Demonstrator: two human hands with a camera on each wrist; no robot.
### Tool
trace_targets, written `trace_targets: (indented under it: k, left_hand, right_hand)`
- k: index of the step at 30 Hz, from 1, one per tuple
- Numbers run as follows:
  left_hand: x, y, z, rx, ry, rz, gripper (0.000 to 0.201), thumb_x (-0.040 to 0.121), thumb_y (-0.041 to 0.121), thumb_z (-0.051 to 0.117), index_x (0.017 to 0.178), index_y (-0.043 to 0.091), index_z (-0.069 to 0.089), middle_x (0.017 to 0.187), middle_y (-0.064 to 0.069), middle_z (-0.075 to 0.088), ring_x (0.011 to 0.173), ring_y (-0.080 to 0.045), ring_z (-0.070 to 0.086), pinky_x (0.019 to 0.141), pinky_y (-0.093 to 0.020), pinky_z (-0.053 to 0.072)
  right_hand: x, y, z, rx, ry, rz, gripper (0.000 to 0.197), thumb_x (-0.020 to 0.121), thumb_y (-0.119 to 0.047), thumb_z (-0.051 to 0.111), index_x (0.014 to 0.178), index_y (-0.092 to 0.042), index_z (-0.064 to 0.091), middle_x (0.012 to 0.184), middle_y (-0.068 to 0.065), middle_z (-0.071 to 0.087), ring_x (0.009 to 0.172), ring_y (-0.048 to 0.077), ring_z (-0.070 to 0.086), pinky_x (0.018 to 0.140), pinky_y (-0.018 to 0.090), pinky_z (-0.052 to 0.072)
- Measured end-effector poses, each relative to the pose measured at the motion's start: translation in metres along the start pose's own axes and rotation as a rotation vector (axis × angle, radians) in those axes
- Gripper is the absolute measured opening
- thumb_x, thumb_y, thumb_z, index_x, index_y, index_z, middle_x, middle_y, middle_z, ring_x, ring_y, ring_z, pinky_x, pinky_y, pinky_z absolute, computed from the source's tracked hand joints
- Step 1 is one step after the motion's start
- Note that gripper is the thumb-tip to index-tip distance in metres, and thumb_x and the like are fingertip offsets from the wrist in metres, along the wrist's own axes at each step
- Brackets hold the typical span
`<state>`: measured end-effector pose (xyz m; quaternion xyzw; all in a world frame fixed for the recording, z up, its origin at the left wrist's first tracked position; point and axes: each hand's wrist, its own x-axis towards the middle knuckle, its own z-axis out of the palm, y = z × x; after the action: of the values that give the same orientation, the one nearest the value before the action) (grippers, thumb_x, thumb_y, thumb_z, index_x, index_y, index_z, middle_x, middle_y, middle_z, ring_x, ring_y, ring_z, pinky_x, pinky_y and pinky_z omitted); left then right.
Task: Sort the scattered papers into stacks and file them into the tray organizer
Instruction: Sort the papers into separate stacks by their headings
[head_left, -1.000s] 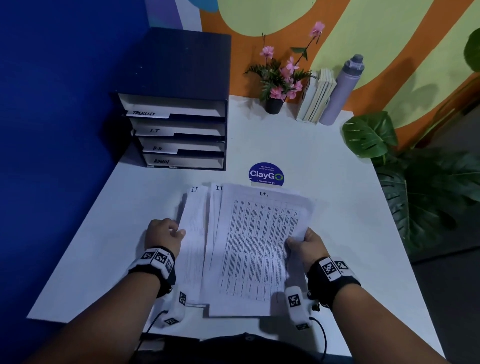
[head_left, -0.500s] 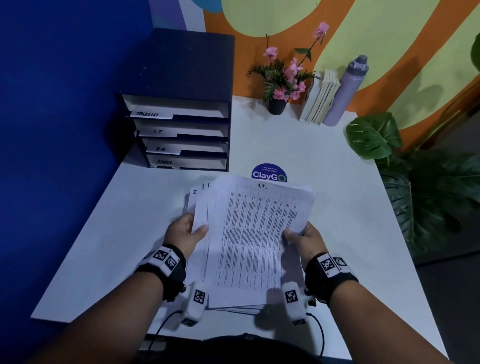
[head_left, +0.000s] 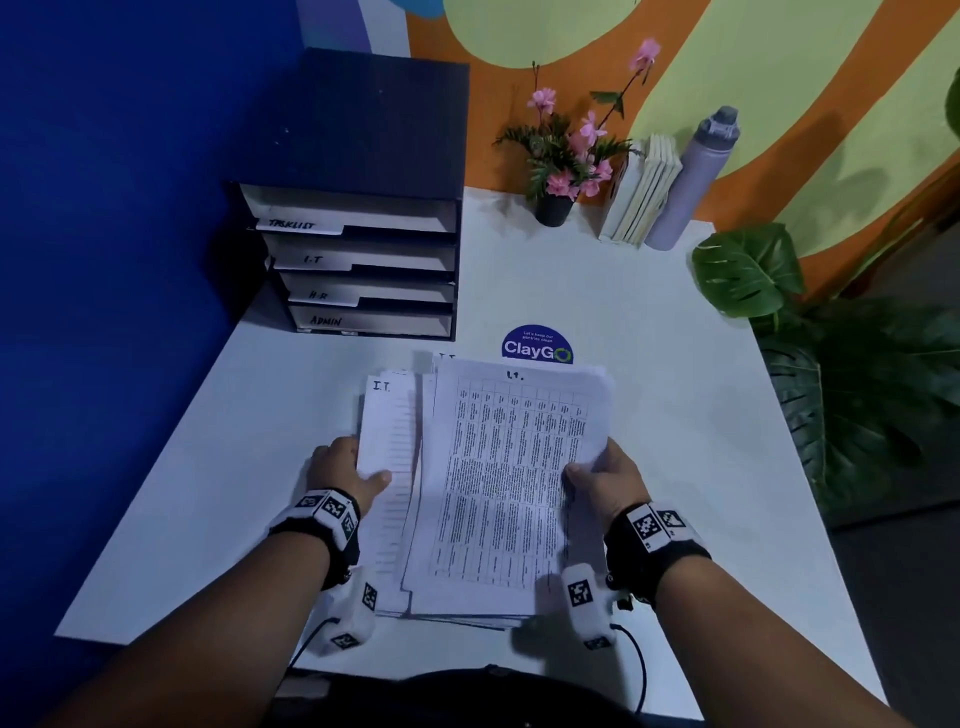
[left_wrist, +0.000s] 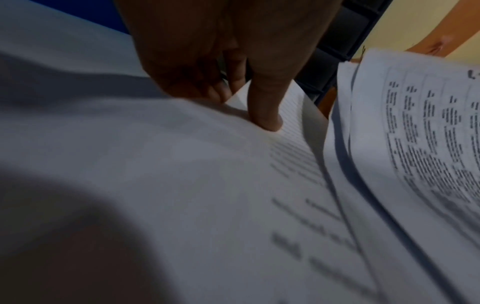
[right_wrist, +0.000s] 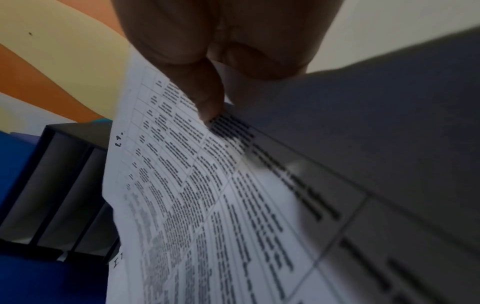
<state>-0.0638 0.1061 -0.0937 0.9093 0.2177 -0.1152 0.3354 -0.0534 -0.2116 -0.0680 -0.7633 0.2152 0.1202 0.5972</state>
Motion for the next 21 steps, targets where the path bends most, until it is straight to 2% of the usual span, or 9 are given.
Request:
trace_targets:
  k: [2, 3, 6, 8, 11, 15, 19, 21]
  left_hand:
    - [-0.003, 0.0, -0.002, -0.062, 0.05, 0.05, 0.042, 0.076, 0.016, 0.077, 0.113, 0.004, 0.061, 0.107, -0.013, 0.066, 0.096, -0.03, 0.064, 0.082, -0.03, 0.05]
    - [-0.004, 0.001, -0.002, -0.089, 0.085, 0.057, 0.038, 0.077, 0.012, 0.075, 0.112, 0.004, 0.063, 0.107, -0.012, 0.065, 0.092, -0.028, 0.063, 0.08, -0.028, 0.048]
    - [-0.007, 0.005, -0.004, -0.176, 0.183, 0.034, 0.022, 0.085, 0.014, 0.068, 0.105, 0.006, 0.065, 0.11, -0.011, 0.057, 0.085, -0.02, 0.055, 0.081, -0.026, 0.042]
    - [-0.009, 0.007, -0.005, -0.241, 0.23, 0.014, 0.014, 0.089, 0.016, 0.062, 0.099, 0.007, 0.066, 0.107, -0.008, 0.057, 0.085, -0.02, 0.053, 0.082, -0.026, 0.04]
    - [-0.013, 0.013, -0.008, -0.389, 0.235, -0.006, 0.005, 0.093, 0.016, 0.056, 0.093, 0.013, 0.06, 0.089, -0.002, 0.06, 0.085, -0.023, 0.055, 0.077, -0.027, 0.039]
    - [-0.013, 0.017, -0.008, -0.574, 0.168, -0.044, 0.013, 0.093, 0.017, 0.057, 0.105, 0.014, 0.054, 0.102, -0.003, 0.063, 0.094, -0.023, 0.058, 0.083, -0.029, 0.042]
    - [-0.014, 0.024, -0.005, -0.676, 0.121, -0.021, 0.022, 0.086, 0.011, 0.068, 0.103, 0.015, 0.055, 0.094, -0.002, 0.065, 0.087, -0.019, 0.06, 0.082, -0.026, 0.046]
    - [-0.015, 0.025, -0.004, -0.679, 0.09, 0.008, 0.017, 0.084, 0.012, 0.07, 0.099, 0.014, 0.061, 0.087, 0.006, 0.067, 0.08, -0.009, 0.063, 0.072, -0.02, 0.047]
  right_hand:
    - [0.0, 0.002, -0.001, 0.047, 0.013, 0.044, 0.022, 0.085, 0.005, 0.062, 0.094, -0.015, 0.065, 0.079, 0.005, 0.07, 0.077, 0.027, 0.063, 0.074, 0.039, 0.054]
    - [-0.001, 0.002, -0.001, 0.09, 0.013, 0.058, 0.017, 0.086, 0.004, 0.062, 0.092, -0.012, 0.064, 0.073, 0.005, 0.067, 0.071, 0.025, 0.061, 0.068, 0.036, 0.053]
    - [-0.005, 0.001, -0.003, 0.253, -0.024, 0.096, 0.012, 0.092, 0.002, 0.057, 0.085, -0.008, 0.06, 0.063, 0.003, 0.059, 0.055, 0.016, 0.053, 0.055, 0.027, 0.046]
    - [-0.005, 0.003, -0.005, 0.294, -0.053, 0.082, 0.017, 0.092, 0.003, 0.057, 0.079, -0.009, 0.061, 0.058, 0.0, 0.06, 0.055, 0.015, 0.051, 0.058, 0.027, 0.044]
    - [-0.005, 0.007, -0.006, 0.263, -0.104, 0.061, 0.018, 0.09, 0.004, 0.059, 0.078, -0.008, 0.063, 0.058, 0.0, 0.061, 0.062, 0.019, 0.049, 0.066, 0.031, 0.042]
    - [-0.005, 0.004, 0.0, 0.217, -0.147, 0.042, 0.015, 0.088, 0.002, 0.062, 0.08, -0.01, 0.066, 0.065, 0.004, 0.063, 0.069, 0.022, 0.051, 0.073, 0.035, 0.042]
    - [-0.005, -0.001, 0.006, 0.185, -0.107, 0.017, 0.018, 0.09, 0.005, 0.059, 0.078, -0.008, 0.062, 0.058, 0.0, 0.059, 0.058, 0.017, 0.049, 0.063, 0.03, 0.042]
    - [-0.008, -0.003, 0.007, 0.194, -0.086, 0.01, 0.014, 0.09, 0.007, 0.057, 0.084, -0.005, 0.064, 0.06, 0.0, 0.06, 0.055, 0.013, 0.051, 0.058, 0.026, 0.045]
